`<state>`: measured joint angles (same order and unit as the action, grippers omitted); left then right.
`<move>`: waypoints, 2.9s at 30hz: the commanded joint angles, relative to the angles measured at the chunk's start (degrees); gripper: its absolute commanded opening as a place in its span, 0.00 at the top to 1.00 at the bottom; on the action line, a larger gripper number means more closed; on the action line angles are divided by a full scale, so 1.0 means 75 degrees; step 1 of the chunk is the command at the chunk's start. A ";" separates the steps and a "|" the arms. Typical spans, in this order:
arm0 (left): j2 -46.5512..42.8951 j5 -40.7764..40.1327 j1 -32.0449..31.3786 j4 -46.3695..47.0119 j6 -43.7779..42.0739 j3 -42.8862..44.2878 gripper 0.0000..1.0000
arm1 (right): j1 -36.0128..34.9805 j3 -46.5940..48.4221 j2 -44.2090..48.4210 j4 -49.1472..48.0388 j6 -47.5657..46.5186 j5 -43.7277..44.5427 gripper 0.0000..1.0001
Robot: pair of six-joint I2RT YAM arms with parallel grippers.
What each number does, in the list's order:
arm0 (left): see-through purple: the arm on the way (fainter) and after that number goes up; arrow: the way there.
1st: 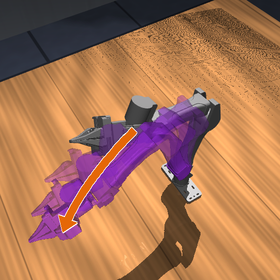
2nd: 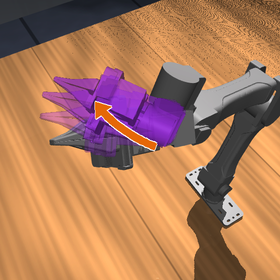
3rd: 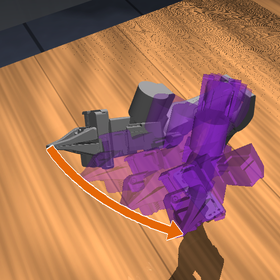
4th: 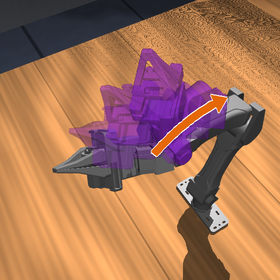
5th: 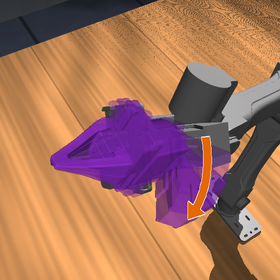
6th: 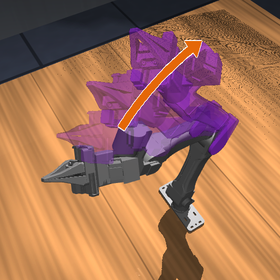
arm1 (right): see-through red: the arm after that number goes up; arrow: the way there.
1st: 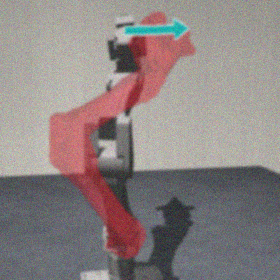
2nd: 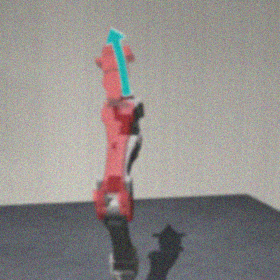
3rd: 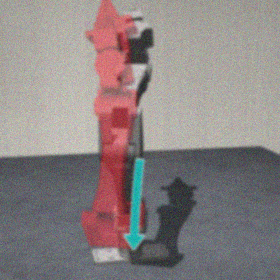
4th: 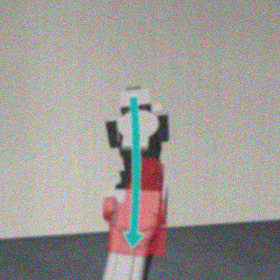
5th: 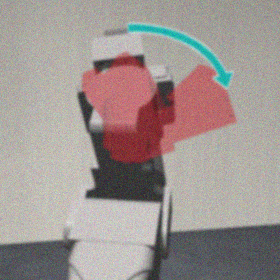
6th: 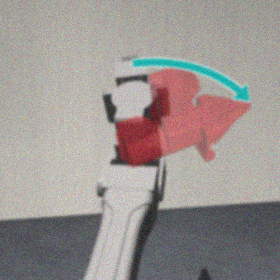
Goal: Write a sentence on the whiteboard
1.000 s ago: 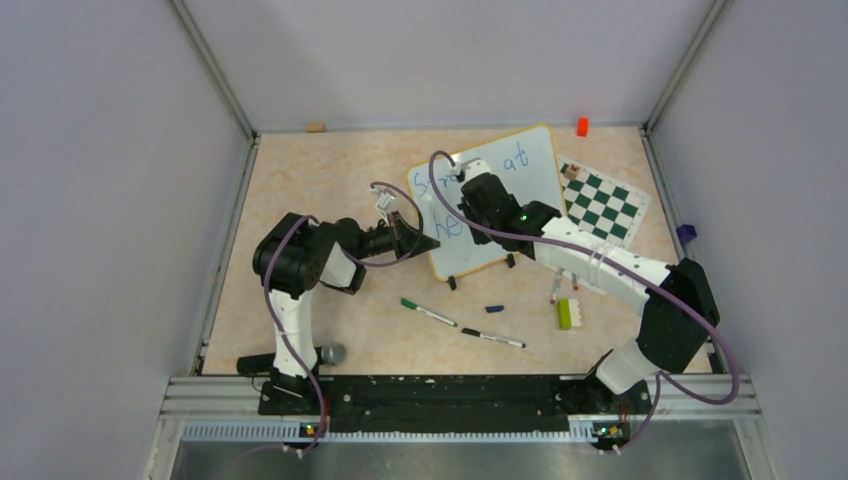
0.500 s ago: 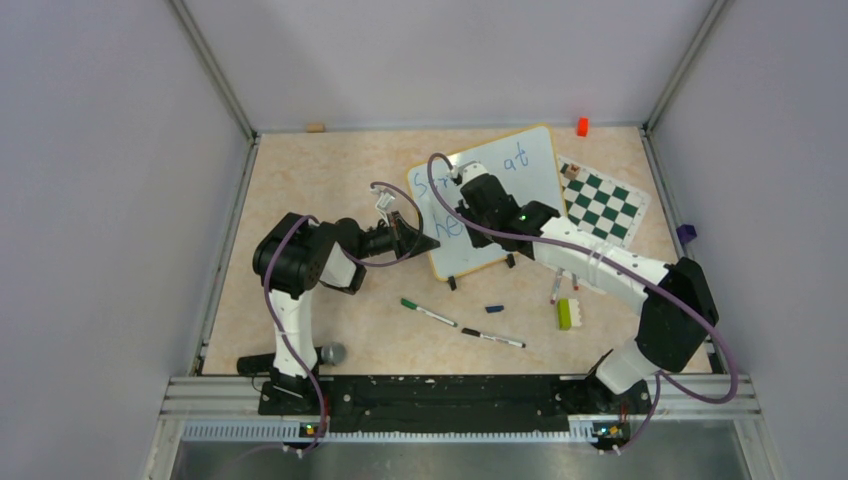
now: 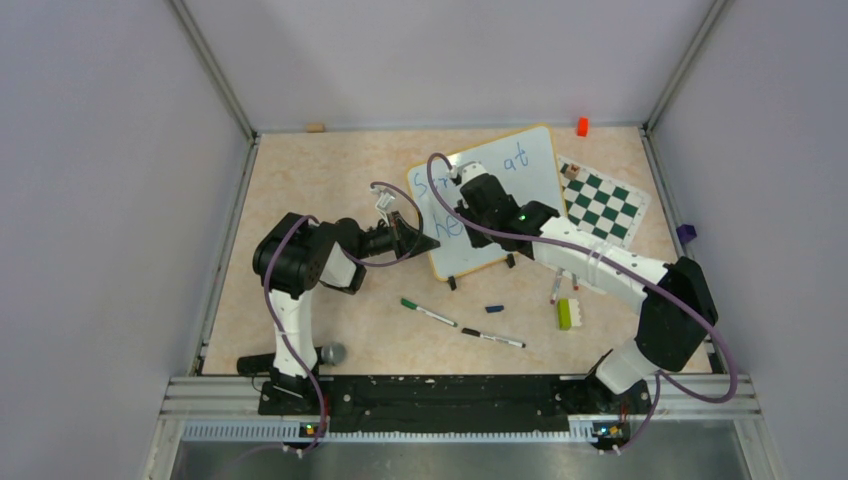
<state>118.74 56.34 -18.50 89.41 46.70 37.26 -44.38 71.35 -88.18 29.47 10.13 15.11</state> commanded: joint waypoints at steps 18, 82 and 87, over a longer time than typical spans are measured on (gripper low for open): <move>-0.0056 0.0731 -0.0286 0.0454 -0.0515 -0.0010 1.00 | 0.0076 0.0049 -0.0055 0.0036 0.0039 0.0688 1.00; -0.0006 0.0927 -0.0289 0.0454 -0.0219 0.0165 1.00 | 0.0117 -0.1655 0.2494 -0.1989 0.0149 0.0713 1.00; 0.0060 0.0828 -0.0322 0.0454 -0.0680 0.0163 1.00 | 0.0117 -0.1746 0.2713 -0.2001 0.0120 0.0775 1.00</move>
<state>118.74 57.54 -18.61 88.60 46.52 38.15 -44.31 58.78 -70.87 17.12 10.68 20.82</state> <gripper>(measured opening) 0.081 0.090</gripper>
